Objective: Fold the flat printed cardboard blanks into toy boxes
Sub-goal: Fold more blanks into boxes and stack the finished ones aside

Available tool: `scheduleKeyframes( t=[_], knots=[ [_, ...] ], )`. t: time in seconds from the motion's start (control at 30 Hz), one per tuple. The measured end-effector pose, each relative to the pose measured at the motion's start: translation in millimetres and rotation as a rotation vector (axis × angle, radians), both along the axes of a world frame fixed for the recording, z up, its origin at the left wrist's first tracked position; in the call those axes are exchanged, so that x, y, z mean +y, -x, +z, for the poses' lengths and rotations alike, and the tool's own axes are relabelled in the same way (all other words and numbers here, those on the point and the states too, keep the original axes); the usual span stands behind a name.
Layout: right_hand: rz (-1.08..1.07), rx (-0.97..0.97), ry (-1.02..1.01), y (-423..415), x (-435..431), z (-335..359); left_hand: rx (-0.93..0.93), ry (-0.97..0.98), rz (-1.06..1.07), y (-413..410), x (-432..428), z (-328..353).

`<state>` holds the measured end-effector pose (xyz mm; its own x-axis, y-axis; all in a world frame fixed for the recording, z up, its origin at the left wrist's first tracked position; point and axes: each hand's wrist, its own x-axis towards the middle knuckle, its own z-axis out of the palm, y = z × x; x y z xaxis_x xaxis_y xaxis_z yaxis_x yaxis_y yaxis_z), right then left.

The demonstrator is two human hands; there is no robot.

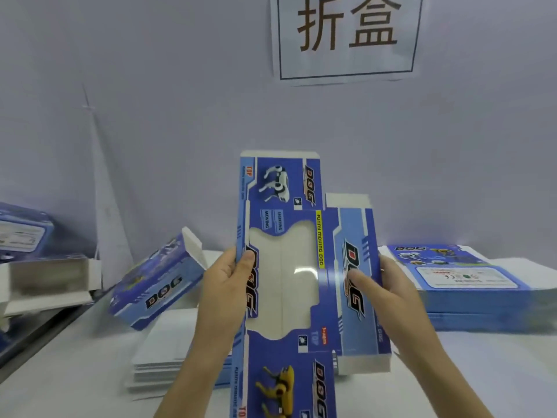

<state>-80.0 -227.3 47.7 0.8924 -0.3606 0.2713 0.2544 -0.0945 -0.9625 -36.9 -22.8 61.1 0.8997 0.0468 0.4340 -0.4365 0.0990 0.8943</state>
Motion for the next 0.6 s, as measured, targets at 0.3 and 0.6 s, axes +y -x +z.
scheduleKeyframes(
  t=[0.3, 0.6],
  knots=[
    [-0.089, 0.400, 0.007, -18, -11, -42, -0.082, -0.719, 0.593, -52, 76, -33],
    [-0.047, 0.610, 0.110, -35, 0, -66, 0.251, -1.299, 0.484, -132, 173, -86]
  ],
)
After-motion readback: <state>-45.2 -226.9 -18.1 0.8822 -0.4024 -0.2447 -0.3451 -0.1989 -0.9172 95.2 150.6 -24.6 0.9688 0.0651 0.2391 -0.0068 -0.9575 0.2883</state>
